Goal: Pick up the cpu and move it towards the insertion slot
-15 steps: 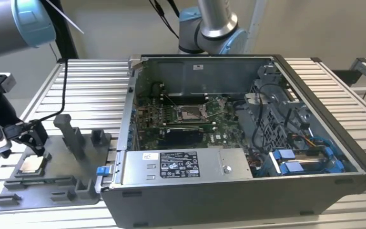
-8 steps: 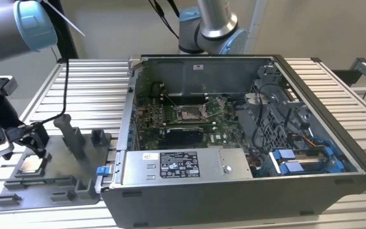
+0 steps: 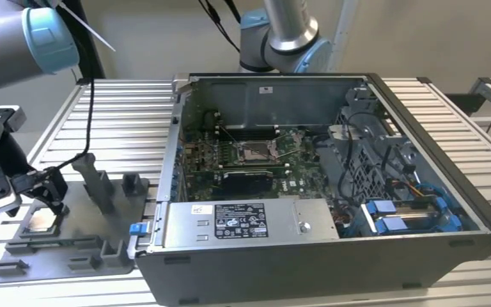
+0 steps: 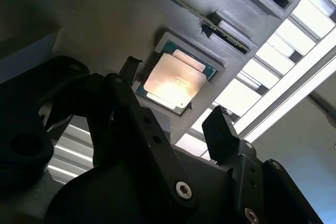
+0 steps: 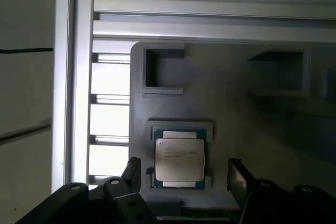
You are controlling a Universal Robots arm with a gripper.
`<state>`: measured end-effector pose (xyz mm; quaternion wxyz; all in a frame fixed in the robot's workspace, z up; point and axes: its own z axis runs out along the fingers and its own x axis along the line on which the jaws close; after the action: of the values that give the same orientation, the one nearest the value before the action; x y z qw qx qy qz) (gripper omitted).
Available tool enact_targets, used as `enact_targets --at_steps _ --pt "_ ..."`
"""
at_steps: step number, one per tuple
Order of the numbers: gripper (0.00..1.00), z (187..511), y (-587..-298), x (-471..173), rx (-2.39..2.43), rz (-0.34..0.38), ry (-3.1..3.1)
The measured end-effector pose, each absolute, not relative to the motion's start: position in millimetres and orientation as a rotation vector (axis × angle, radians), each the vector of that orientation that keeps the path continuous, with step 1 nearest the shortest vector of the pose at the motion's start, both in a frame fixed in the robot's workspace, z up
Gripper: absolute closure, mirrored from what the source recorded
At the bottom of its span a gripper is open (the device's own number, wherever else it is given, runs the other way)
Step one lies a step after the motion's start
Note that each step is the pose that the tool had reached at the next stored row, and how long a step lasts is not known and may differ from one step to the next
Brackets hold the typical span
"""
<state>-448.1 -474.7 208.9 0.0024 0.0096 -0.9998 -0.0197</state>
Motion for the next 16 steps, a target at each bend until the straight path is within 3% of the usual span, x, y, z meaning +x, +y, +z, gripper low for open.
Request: enact_targets --at_steps 16 --pt "0.00 205.3 -474.7 -448.2 0.030 -0.062 -3.136"
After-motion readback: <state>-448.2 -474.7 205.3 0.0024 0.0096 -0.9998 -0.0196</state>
